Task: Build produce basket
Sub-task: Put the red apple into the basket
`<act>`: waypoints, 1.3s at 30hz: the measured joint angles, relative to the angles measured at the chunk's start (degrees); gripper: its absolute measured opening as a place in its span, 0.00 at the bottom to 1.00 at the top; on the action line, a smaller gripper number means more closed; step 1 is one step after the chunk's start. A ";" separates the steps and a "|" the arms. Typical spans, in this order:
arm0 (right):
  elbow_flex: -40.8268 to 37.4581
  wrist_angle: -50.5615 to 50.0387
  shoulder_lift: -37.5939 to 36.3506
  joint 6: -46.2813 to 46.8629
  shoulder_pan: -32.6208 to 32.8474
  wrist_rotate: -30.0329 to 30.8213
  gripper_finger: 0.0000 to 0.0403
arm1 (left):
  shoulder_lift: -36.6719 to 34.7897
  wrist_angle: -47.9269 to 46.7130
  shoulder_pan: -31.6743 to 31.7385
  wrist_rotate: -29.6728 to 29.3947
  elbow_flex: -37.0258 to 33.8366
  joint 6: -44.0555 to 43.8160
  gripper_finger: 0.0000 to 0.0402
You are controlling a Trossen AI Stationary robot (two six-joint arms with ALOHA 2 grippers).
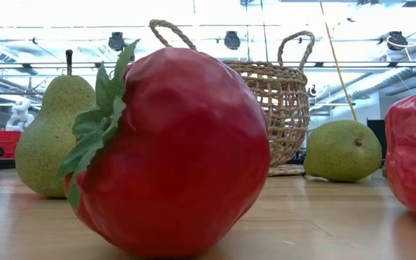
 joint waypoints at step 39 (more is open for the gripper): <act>-28.34 5.73 1.40 -6.14 -13.67 -7.36 0.82 | 0.22 0.16 0.00 0.01 0.00 -0.51 0.40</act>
